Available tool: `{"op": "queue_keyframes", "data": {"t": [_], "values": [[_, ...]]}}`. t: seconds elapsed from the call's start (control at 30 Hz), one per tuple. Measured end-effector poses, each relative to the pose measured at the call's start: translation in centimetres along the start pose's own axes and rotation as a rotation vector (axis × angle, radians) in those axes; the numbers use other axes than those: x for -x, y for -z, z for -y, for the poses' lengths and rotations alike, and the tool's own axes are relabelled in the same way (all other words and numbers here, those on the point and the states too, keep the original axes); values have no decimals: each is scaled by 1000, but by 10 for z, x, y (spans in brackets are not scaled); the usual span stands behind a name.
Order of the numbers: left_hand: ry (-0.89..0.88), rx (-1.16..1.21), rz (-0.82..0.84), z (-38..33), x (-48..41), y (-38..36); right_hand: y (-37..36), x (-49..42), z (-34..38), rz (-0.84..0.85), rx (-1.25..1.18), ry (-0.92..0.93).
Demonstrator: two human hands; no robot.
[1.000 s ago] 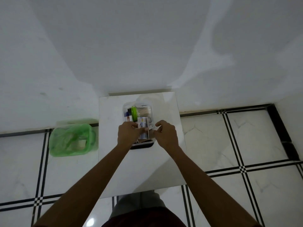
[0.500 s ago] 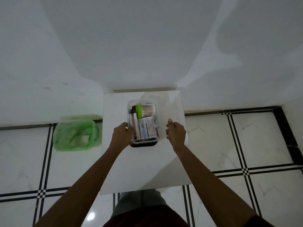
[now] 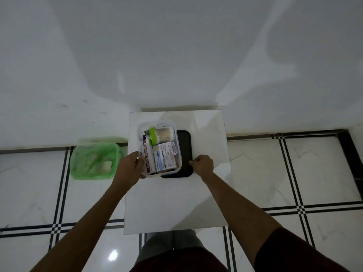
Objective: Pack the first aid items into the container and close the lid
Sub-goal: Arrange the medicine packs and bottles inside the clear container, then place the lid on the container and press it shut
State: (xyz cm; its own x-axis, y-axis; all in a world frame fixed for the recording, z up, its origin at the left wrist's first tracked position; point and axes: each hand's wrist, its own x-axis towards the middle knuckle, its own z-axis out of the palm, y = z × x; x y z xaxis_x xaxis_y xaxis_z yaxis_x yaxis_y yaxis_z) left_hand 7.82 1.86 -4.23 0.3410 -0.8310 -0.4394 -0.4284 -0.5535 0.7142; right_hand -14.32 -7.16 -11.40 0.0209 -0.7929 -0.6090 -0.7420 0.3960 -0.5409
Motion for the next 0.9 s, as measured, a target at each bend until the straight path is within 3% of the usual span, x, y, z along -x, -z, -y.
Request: {"op": "queue_keyframes", "data": {"t": [0.23, 0.3, 0.5, 0.63, 0.77, 0.9], "values": [[-53, 28, -10, 2, -1, -9, 62, 17, 14, 157, -543, -92], [-73, 11, 2, -1, -3, -13, 75, 27, 27, 182, -442, -37], [-69, 19, 32, 1, -6, -29, 65, 66, 77, -92, -123, 371], [24, 160, 26, 5, -6, -31, 21, 84, 90, -138, 95, 561], [96, 398, -107, -3, -5, -19, -27, 90, 85, -238, 263, 771], [175, 567, -80, -10, -14, -10, -49, 86, 80, -162, 298, 785]]}}
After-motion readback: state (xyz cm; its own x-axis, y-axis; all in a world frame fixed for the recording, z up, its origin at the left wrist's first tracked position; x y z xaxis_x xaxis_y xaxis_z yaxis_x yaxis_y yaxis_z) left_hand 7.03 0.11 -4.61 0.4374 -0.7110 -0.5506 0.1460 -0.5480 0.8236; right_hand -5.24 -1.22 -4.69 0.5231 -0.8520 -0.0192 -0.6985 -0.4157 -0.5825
